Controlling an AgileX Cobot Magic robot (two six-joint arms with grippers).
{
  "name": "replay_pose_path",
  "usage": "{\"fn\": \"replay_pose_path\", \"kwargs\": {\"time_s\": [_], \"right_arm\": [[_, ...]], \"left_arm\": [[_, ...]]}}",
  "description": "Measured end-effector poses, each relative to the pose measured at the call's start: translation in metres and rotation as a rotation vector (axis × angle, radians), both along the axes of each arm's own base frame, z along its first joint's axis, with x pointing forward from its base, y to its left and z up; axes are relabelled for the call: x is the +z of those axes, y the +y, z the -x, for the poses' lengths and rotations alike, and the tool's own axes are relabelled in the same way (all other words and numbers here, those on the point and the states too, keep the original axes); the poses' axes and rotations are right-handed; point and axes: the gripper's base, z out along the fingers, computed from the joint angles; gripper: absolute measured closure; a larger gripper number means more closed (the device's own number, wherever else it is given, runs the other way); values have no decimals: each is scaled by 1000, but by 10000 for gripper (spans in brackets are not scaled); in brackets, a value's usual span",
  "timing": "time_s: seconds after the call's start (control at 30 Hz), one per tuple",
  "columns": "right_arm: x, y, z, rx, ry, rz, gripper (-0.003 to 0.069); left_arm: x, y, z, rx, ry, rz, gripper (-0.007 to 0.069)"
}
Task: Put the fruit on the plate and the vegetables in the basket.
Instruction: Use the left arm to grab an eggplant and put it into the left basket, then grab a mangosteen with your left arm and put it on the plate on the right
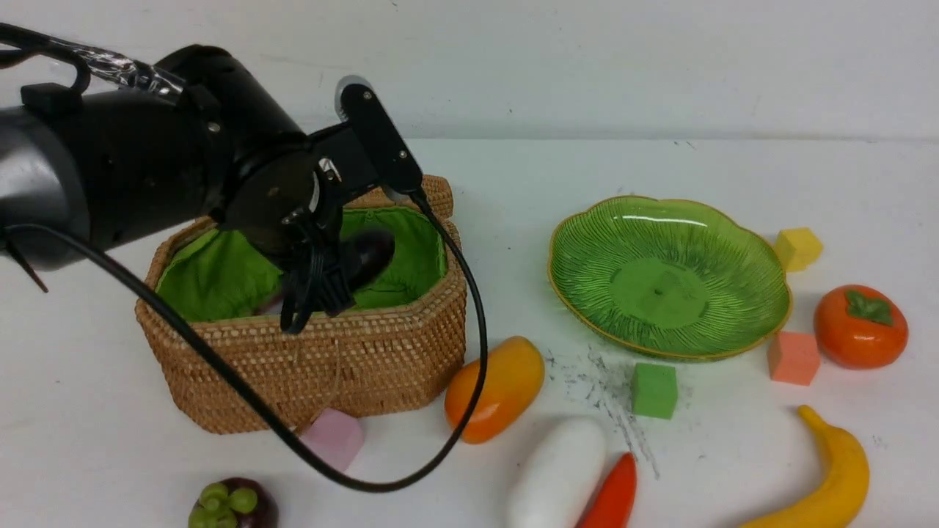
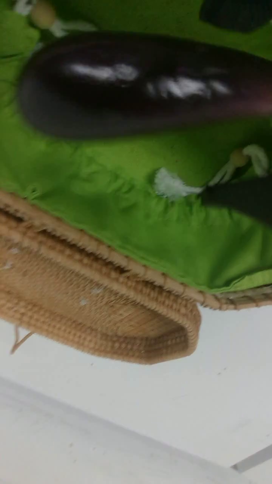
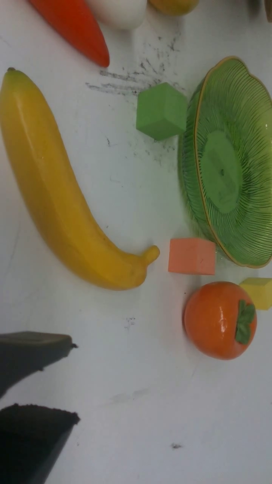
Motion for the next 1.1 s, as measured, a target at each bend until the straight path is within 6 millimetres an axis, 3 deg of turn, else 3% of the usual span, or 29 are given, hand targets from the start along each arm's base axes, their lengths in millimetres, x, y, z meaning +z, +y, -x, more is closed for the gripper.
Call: {"fn": "replay_pose_path", "kwargs": {"time_s": [0.03, 0.17, 0.33, 0.5, 0.73, 0.9, 1.1], "right_arm": [[0, 0, 0, 0, 0, 0, 416], [0, 0, 0, 0, 0, 0, 416], [0, 0, 0, 0, 0, 0, 416], [0, 0, 0, 0, 0, 0, 416], [0, 0, 0, 0, 0, 0, 416], [0, 0, 0, 0, 0, 0, 416], [0, 0, 0, 0, 0, 0, 416]], "left_arm": [[0, 1, 1, 10, 11, 4, -1], [11, 5, 13, 46, 39, 53, -39], [40, 18, 43, 117, 97, 142, -14], [55, 50, 84, 266, 293, 184, 57], [23, 91, 119, 364, 442, 405, 83], [2, 93, 131, 413, 524, 539, 83], [-20, 89, 128, 438, 579, 575, 77]]}}
